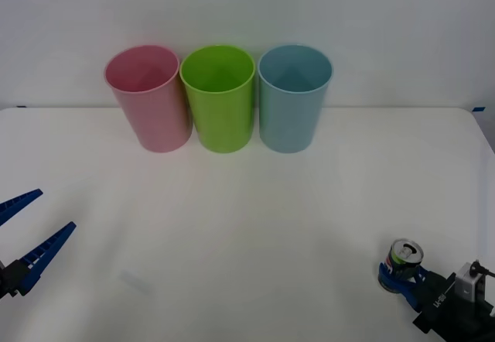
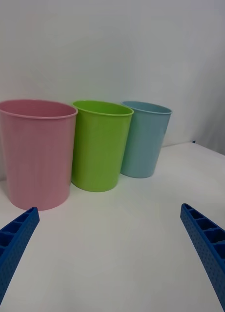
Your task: Grasp the object on the table and drop it into the matching bin: aluminum can to the light blue bin, PET bottle to the pink bin.
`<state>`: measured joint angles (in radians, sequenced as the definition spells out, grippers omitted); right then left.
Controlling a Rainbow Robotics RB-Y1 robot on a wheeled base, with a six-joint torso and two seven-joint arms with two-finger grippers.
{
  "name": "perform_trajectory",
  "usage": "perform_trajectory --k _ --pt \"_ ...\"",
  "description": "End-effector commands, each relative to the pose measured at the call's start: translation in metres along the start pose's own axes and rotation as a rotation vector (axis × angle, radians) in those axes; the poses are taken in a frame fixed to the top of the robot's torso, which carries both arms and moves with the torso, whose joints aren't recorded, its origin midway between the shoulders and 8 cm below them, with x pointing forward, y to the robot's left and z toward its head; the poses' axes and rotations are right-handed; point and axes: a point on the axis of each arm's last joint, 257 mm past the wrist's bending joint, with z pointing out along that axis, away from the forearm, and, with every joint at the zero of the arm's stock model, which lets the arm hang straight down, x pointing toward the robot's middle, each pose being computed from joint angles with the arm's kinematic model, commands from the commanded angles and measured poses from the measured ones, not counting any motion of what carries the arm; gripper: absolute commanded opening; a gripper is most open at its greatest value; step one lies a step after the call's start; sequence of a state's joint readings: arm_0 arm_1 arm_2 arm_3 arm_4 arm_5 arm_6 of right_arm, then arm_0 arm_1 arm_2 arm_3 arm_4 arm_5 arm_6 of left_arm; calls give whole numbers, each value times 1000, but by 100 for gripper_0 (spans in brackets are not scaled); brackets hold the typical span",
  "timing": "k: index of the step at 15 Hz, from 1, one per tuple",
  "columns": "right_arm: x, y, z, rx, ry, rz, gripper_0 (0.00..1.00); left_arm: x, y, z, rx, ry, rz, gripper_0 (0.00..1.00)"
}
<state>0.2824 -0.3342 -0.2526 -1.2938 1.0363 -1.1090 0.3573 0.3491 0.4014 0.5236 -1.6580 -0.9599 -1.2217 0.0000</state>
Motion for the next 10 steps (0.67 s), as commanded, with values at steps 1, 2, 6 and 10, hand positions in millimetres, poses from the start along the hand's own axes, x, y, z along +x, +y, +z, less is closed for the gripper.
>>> perform_trajectory --k 1,2,6,10 --pt "-23 3 11 -21 -45 -18 0 0 0 0 0 0 0 100" --pt "-34 5 15 -27 -68 -24 0 0 0 0 0 0 0 100" --pt "-75 9 34 -26 -133 -68 0 0 0 0 0 0 0 100" --pt "-116 16 56 -16 -182 -80 0 0 0 0 0 0 0 100"
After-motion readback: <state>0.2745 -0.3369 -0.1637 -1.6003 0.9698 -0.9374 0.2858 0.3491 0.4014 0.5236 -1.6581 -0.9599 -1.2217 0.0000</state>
